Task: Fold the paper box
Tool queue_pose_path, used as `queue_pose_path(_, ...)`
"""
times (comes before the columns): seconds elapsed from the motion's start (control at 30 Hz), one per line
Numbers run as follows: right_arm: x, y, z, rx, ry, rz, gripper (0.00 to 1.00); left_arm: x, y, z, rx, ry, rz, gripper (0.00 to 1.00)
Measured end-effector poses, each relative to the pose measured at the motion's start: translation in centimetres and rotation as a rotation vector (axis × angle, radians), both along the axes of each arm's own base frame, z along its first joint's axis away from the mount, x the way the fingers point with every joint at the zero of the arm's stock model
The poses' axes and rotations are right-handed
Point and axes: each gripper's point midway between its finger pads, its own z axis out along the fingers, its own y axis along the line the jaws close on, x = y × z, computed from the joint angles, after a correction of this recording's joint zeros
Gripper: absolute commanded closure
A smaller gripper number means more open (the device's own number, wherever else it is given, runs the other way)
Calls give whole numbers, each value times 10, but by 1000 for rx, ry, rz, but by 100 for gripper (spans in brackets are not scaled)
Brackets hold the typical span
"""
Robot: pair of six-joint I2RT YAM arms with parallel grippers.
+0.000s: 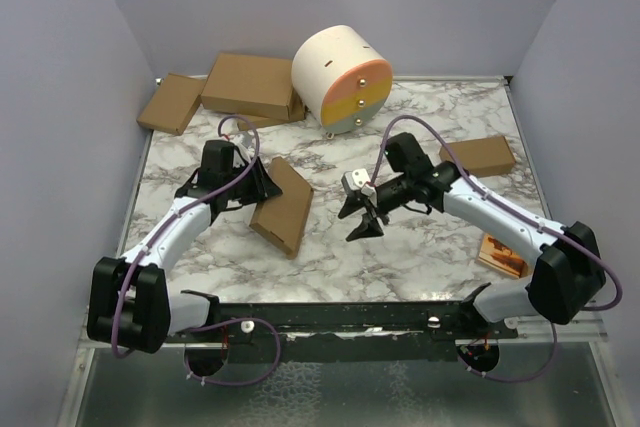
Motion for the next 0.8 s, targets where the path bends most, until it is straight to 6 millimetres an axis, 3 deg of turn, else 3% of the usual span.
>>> queue_pose_path(0.17,14,6,5,-48,-70,26,45,0,1,-6,17,14,-8,100)
queue_pose_path(0.27,11,17,7,-71,-90,70,46,3,1,-7,22,14,-14,100)
queue_pose_path(0.6,-37,40,-13,-150,-178,238,46,6,-1,-7,2,26,5,100)
queue_pose_path(0.8,-74,36,-61,-188,-261,233,48,3,-3,-13,-51,44,59,100)
